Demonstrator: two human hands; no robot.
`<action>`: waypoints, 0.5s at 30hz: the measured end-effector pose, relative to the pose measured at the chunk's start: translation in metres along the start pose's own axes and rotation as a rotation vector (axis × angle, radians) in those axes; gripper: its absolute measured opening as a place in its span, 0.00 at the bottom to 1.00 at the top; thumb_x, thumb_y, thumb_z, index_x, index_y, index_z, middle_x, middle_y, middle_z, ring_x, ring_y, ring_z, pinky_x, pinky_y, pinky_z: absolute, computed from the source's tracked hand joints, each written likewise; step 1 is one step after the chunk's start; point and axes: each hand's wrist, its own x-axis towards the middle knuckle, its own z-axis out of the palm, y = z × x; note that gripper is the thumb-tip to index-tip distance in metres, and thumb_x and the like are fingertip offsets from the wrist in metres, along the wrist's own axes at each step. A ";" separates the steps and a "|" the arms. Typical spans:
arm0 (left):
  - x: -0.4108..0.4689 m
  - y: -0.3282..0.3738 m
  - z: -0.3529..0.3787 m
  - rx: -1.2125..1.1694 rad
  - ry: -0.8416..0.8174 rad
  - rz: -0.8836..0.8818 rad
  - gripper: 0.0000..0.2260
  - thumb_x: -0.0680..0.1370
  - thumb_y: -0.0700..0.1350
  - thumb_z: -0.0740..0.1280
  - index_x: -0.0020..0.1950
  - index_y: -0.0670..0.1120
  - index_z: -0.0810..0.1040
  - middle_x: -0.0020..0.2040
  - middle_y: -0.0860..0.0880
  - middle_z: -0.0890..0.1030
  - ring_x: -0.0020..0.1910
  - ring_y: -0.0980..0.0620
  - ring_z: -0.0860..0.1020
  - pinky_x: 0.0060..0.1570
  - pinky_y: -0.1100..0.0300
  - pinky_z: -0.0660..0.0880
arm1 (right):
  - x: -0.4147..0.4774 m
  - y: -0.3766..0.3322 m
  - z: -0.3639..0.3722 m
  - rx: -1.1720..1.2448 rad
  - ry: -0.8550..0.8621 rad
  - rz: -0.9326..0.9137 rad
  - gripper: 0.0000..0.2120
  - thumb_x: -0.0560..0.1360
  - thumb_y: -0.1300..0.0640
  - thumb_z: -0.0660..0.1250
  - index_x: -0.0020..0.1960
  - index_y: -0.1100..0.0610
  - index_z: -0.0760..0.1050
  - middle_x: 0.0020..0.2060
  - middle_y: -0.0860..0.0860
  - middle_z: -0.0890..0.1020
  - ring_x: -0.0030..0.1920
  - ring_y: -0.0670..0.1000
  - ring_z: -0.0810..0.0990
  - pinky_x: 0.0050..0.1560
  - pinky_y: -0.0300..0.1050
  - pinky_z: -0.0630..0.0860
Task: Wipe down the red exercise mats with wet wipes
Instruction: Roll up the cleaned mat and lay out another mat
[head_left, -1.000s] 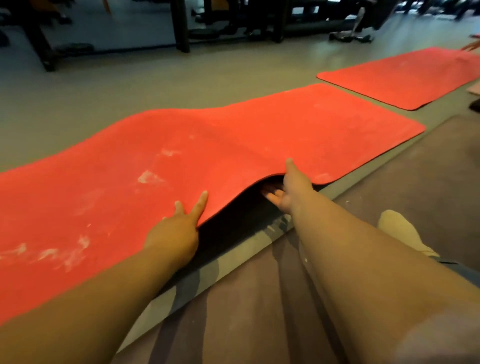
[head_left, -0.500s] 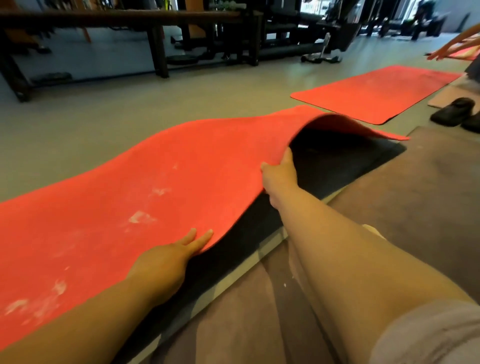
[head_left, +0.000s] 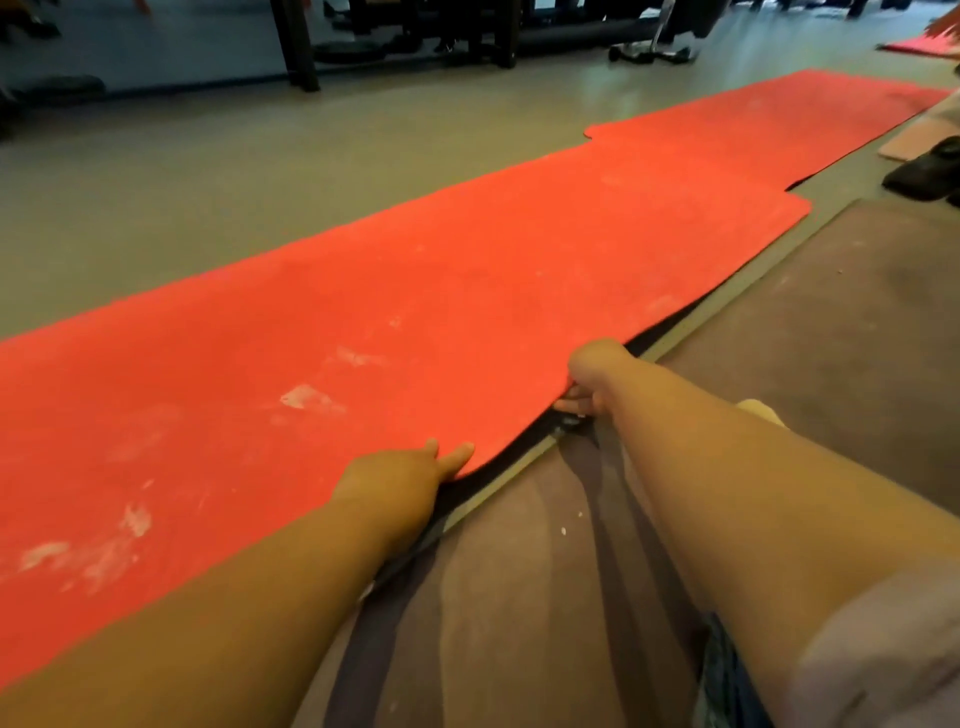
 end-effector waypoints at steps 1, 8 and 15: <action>0.002 0.003 -0.004 0.003 0.017 0.003 0.33 0.80 0.39 0.52 0.76 0.66 0.43 0.79 0.53 0.50 0.68 0.42 0.70 0.57 0.48 0.73 | -0.005 0.001 0.004 -0.027 -0.008 0.030 0.08 0.80 0.65 0.51 0.57 0.60 0.65 0.49 0.61 0.72 0.39 0.57 0.75 0.34 0.46 0.79; -0.028 -0.010 0.012 0.033 0.013 -0.061 0.38 0.78 0.35 0.54 0.76 0.63 0.37 0.79 0.51 0.47 0.59 0.40 0.76 0.38 0.52 0.72 | -0.023 0.030 0.047 0.031 -0.014 0.063 0.08 0.79 0.67 0.53 0.45 0.63 0.68 0.37 0.58 0.72 0.32 0.52 0.72 0.29 0.46 0.78; -0.085 -0.032 0.027 -0.059 -0.022 -0.066 0.35 0.79 0.33 0.53 0.78 0.59 0.43 0.79 0.48 0.51 0.68 0.40 0.69 0.53 0.49 0.71 | -0.054 0.057 0.073 -0.041 -0.001 0.155 0.08 0.80 0.65 0.55 0.44 0.61 0.69 0.39 0.57 0.77 0.40 0.52 0.76 0.45 0.47 0.81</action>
